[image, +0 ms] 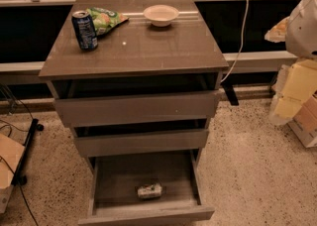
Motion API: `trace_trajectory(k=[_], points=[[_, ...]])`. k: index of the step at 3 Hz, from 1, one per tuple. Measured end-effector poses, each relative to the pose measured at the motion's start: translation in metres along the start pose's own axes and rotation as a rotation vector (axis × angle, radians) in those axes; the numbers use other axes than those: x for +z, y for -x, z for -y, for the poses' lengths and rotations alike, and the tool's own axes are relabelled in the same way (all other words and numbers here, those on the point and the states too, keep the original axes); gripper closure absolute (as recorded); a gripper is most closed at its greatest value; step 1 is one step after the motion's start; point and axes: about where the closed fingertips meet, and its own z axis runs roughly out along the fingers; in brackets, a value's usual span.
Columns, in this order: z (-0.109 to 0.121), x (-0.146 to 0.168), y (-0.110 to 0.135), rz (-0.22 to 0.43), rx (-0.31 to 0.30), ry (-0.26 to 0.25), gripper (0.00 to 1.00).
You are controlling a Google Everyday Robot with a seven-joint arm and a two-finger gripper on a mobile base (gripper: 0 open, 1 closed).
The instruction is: Pick 7up can from bottom drawer and place on counter
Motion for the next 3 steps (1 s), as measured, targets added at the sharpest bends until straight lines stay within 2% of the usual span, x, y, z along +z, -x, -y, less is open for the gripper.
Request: trace_trajectory(k=[1, 2, 3], points=[[0.0, 0.0, 0.001, 0.001, -0.001, -0.003, 0.0], [-0.003, 0.02, 0.016, 0.051, -0.047, -0.01, 0.0], [-0.005, 0.068, 0.043, 0.101, -0.088, -0.016, 0.0]])
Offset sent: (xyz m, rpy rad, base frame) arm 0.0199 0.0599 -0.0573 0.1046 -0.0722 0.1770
